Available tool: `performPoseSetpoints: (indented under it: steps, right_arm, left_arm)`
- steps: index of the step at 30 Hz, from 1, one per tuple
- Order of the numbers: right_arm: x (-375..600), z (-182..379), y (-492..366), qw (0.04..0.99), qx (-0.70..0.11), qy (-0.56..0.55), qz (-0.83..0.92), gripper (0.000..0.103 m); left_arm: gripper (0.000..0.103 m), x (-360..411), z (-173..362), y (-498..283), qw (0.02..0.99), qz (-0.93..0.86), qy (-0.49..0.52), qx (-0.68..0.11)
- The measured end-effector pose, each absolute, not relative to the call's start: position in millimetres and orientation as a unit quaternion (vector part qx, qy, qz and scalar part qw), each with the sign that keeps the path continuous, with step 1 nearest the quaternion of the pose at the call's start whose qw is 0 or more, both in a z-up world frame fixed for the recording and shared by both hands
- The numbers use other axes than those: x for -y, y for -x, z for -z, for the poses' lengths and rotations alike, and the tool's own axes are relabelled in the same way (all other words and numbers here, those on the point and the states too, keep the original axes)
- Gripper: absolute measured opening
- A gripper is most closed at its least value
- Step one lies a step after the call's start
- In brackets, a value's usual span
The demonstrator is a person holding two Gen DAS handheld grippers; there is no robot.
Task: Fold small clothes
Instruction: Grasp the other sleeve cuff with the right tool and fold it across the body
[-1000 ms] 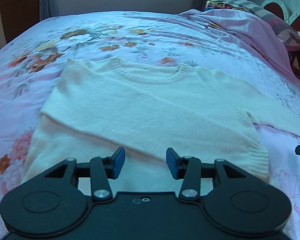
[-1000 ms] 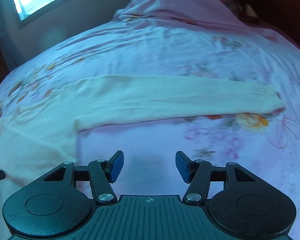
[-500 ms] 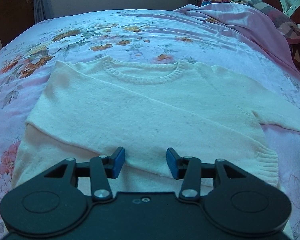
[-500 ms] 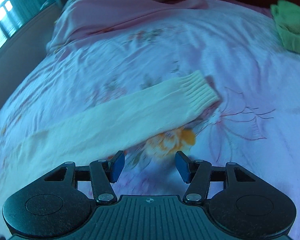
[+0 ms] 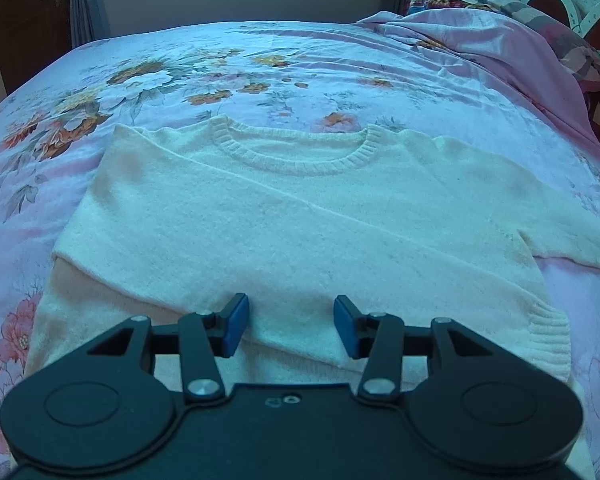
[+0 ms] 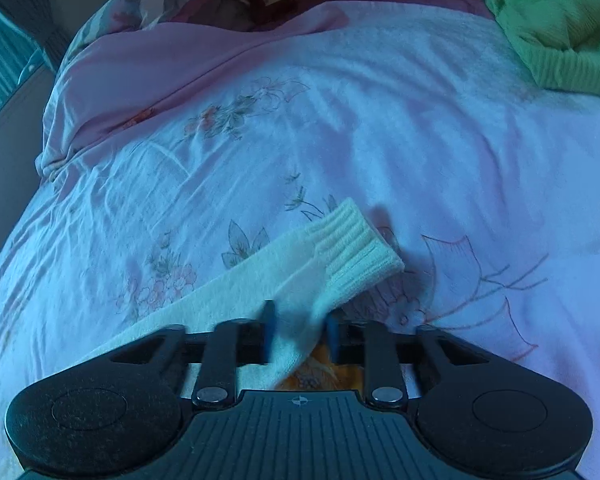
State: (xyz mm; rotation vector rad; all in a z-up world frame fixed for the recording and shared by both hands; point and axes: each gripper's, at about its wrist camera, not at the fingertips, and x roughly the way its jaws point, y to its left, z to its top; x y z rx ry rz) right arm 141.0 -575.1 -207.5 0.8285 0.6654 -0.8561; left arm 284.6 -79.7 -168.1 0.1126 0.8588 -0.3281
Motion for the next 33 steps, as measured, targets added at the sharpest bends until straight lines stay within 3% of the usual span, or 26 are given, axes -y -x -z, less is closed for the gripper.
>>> performPoseSetpoints:
  steps: [4, 6, 21, 27, 33]
  right_arm:
    - [570, 207, -148, 0.784, -0.311, -0.361, 0.398, 0.016]
    - [568, 206, -150, 0.789, -0.309, -0.354, 0.395, 0.006]
    - [553, 189, -178, 0.825, -0.294, -0.311, 0.368, 0.003]
    - [484, 148, -229, 0.886, -0.257, -0.3, 0.243, 0.003]
    - [349, 124, -286, 0.916, -0.259, -0.301, 0.051, 0.003]
  left_arm:
    - [0.045, 82, 166, -300, 0.899, 0.144, -0.046, -0.412]
    - [0.045, 85, 164, -306, 0.9, 0.141, -0.043, -0.41]
    - [0.045, 97, 169, -335, 0.9, 0.123, -0.06, -0.415]
    - [0.043, 87, 163, -335, 0.9, 0.127, -0.049, -0.415]
    - [0.043, 58, 150, -329, 0.905, 0.122, -0.033, -0.407]
